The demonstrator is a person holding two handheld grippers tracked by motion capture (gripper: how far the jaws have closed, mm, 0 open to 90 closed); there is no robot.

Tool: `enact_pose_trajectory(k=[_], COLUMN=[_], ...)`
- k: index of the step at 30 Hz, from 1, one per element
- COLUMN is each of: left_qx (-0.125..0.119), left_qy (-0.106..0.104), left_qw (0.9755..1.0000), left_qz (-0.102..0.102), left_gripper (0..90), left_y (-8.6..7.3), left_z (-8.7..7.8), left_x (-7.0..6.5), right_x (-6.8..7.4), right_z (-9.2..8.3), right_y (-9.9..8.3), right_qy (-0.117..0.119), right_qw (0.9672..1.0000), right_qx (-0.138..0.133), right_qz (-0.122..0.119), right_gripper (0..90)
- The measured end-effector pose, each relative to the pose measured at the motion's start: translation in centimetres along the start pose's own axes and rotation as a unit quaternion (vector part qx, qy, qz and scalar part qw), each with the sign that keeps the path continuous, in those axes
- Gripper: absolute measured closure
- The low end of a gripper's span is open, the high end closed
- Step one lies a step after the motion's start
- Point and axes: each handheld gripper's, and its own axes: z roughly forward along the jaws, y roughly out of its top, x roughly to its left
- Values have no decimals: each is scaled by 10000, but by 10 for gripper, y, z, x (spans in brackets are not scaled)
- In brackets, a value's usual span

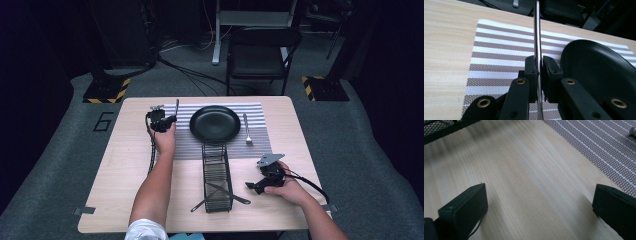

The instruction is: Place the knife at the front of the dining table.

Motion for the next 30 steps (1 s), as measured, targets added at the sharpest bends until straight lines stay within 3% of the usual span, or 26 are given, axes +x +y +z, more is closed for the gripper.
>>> enact_pose_trajectory(k=[9,12,30], left_qx=[59,150,295], left_qy=[160,211,347], left_qw=[9996,9996,9988], left_qz=[-222,-126,-168], left_gripper=[828,828,828], left_y=[-10,-15,-28], left_z=[15,22,35], left_x=[2,2,0], right_x=[0,0,1], right_z=[0,0,0], right_y=[0,0,0], right_qy=[25,46,72], right_qw=[10000,10000,10000], right_qx=[3,10,9], right_qz=[-33,-48,-69], right_gripper=[0,0,0])
